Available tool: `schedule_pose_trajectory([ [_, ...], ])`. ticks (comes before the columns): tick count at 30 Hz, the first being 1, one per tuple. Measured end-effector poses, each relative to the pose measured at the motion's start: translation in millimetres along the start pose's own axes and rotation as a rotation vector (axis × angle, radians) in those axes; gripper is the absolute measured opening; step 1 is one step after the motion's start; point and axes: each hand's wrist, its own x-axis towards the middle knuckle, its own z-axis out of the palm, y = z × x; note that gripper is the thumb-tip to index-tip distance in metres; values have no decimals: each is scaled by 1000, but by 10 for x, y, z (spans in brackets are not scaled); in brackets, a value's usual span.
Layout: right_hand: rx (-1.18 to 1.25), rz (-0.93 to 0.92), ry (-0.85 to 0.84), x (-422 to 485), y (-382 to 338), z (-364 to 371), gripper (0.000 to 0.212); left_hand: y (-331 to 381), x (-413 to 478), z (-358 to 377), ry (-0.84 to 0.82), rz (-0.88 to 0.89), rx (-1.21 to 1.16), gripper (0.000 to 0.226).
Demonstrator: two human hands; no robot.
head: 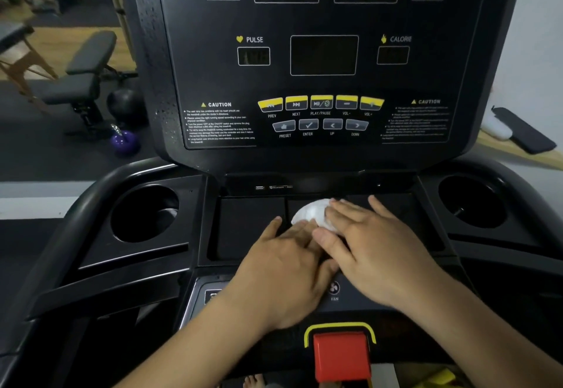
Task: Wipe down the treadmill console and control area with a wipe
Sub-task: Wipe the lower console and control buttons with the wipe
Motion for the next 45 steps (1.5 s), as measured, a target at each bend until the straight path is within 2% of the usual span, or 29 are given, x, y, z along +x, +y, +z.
schedule_pose_trajectory([
  [3, 50, -25, -39, -136, -65, 22, 95, -64, 71, 28, -16, -29, -4, 80],
  [6, 29, 15, -66, 14, 24, 106, 105, -70, 171, 30, -4, -65, 47, 86],
  [11, 45, -15, -102, -64, 19, 21, 95, -65, 125, -59, 41, -54, 81, 86],
  [14, 49, -5, -135, -71, 40, -11, 90, -86, 151, -110, 19, -70, 116, 90],
  [17, 83, 19, -111, 129, 94, 37, 86, -95, 260, -92, -24, -96, 128, 84],
  [22, 103, -16, -128, -59, 76, 22, 93, -78, 104, -124, 27, -72, 192, 89],
  [25, 150, 14, -150, 44, 86, 8, 92, -131, 131, -139, -18, -86, 169, 90],
  [28, 190, 5, -134, 201, 27, 28, 79, -162, 141, -143, -16, -57, 115, 71],
  [30, 257, -47, -143, 243, -107, 47, 68, -227, 35, -179, 69, -12, 128, 52],
  [33, 343, -87, -153, 309, -283, 112, 70, -395, -122, -188, 126, -52, 213, 38],
  [35, 330, -88, -135, 337, -292, 113, 78, -439, -132, -234, 110, -91, 181, 43],
  [40, 223, -163, -153, 124, -116, 3, 88, -299, -7, -141, 111, 45, 139, 57],
  [43, 264, -158, -177, 193, -121, 17, 81, -333, 46, -89, 118, 44, 95, 54],
  [45, 279, -140, -171, 261, -185, 28, 78, -408, 86, -131, 113, 14, 100, 63],
])
